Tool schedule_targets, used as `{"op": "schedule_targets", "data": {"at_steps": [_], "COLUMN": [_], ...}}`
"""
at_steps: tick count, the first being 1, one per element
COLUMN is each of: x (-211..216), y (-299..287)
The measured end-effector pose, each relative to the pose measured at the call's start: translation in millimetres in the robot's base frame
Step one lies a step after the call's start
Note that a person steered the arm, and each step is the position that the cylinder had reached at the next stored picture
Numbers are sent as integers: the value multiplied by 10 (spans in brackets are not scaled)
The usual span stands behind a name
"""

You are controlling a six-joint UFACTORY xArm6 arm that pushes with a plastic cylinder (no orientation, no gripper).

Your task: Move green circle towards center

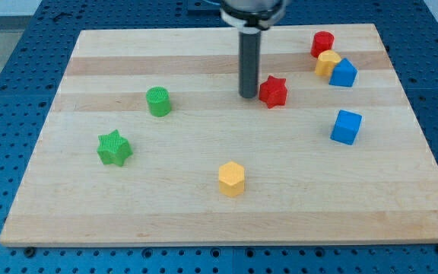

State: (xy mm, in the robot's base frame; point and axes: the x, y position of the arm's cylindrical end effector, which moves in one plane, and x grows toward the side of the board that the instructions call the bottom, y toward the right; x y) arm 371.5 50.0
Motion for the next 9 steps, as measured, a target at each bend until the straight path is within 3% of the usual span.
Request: {"op": "schedule_targets", "data": {"at_steps": [2, 3, 4, 6, 7, 8, 9], "x": [0, 1, 49, -426, -425, -179, 212], "y": [681, 514, 127, -609, -1322, -1900, -1857]}}
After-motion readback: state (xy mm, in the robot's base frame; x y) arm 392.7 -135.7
